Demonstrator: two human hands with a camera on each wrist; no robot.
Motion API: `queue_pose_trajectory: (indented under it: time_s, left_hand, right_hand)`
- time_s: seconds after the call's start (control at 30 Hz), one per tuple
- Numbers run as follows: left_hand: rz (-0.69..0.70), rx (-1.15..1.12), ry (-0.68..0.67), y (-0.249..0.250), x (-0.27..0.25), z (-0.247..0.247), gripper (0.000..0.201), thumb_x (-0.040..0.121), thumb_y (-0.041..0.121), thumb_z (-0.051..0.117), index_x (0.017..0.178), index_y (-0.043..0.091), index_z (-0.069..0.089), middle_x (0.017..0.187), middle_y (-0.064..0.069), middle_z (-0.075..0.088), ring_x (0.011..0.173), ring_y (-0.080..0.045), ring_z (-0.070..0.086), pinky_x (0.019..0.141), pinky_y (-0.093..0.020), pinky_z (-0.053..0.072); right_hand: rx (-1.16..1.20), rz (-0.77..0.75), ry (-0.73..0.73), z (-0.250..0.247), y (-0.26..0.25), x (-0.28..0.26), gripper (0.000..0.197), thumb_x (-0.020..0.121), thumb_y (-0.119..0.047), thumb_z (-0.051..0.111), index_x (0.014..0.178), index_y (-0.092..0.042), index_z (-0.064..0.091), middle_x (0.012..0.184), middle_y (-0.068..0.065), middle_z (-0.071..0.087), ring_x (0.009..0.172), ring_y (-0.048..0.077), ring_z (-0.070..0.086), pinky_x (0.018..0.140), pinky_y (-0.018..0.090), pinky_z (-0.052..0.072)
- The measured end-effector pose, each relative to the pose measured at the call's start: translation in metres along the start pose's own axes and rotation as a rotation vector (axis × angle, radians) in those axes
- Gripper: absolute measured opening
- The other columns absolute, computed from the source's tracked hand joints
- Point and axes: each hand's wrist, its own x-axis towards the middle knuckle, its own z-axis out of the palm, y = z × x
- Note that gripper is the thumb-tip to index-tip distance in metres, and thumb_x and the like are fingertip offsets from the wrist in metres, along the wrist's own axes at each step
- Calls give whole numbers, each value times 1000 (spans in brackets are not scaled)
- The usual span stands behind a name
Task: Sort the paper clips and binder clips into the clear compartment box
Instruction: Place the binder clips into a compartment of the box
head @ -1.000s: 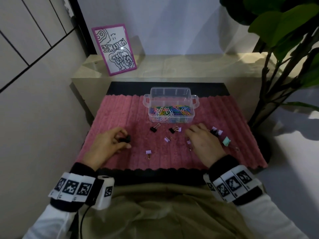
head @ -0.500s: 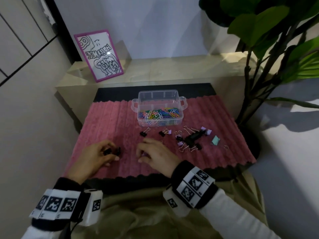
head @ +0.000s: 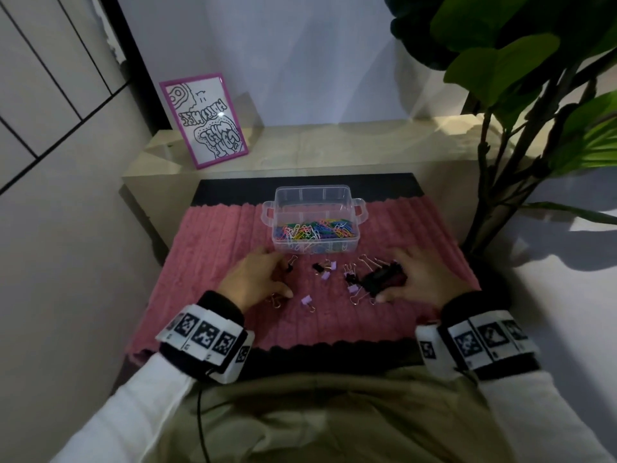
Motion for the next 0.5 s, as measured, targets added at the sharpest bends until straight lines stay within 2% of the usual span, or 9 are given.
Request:
queue_pose_trajectory:
  time_s: [0.1, 0.17, 0.23, 0.3, 0.37, 0.4, 0.47, 0.5]
  left_hand:
    - [29, 48, -104, 8, 6, 10, 74, 63, 39, 79, 124, 11, 46, 126, -11, 42, 116, -28, 45, 99, -37, 41]
    - [53, 86, -106, 13, 8, 13, 74, 62, 35, 80, 121, 6, 46, 127, -16, 41, 115, -30, 45, 97, -36, 41]
    - [70, 54, -83, 12, 7, 13, 70, 61, 28, 81, 119, 5, 49, 126, -15, 43, 113, -29, 45, 93, -29, 39]
    - [74, 9, -60, 5, 4, 11, 64, 61, 23, 81, 117, 8, 53, 119, -9, 47, 111, -24, 46, 85, -22, 36]
    - [73, -26, -19, -4, -1, 10, 56, 60, 28, 78, 109, 11, 58, 110, -5, 56, 104, -20, 53, 78, -20, 36]
    - [63, -56, 11, -8, -5, 9, 53, 58, 30, 76, 106, 11, 61, 106, -5, 60, 100, -19, 57, 76, -20, 39]
    - [55, -152, 58, -14, -12, 7, 42, 62, 20, 79, 100, 10, 63, 97, -4, 65, 86, -7, 64, 73, -16, 45]
    - [55, -191, 66, -17, -15, 5, 37, 64, 12, 79, 98, 10, 64, 94, -3, 67, 80, 0, 64, 73, -15, 48]
  right_hand:
    - [-42, -79, -21, 10, -20, 0, 89, 62, -53, 75, 135, -23, 34, 128, 8, 38, 123, 28, 32, 105, 39, 34]
    - [27, -139, -7, 14, -37, 4, 79, 64, -45, 77, 128, -20, 40, 122, 7, 42, 119, 26, 37, 100, 39, 38]
    - [126, -208, 2, 17, -54, 4, 66, 66, -32, 78, 121, -17, 45, 121, 7, 46, 117, 28, 42, 98, 37, 39]
    - [132, -292, 33, 20, -73, 1, 59, 69, -22, 76, 120, -14, 47, 124, 9, 47, 119, 28, 41, 97, 35, 37]
    - [55, -353, 100, 23, -96, -5, 50, 76, -15, 67, 121, -11, 46, 125, 12, 44, 120, 29, 36, 94, 38, 37]
    - [23, -369, 140, 25, -106, -8, 42, 80, -11, 60, 120, -10, 47, 124, 13, 43, 121, 30, 34, 89, 39, 40]
    - [-21, -377, 176, 29, -123, -9, 31, 85, -2, 50, 116, -7, 48, 123, 16, 40, 122, 33, 31, 76, 40, 43]
    - [-38, -380, 182, 31, -128, -9, 32, 84, 2, 49, 116, -5, 47, 123, 18, 38, 122, 34, 30, 75, 41, 44]
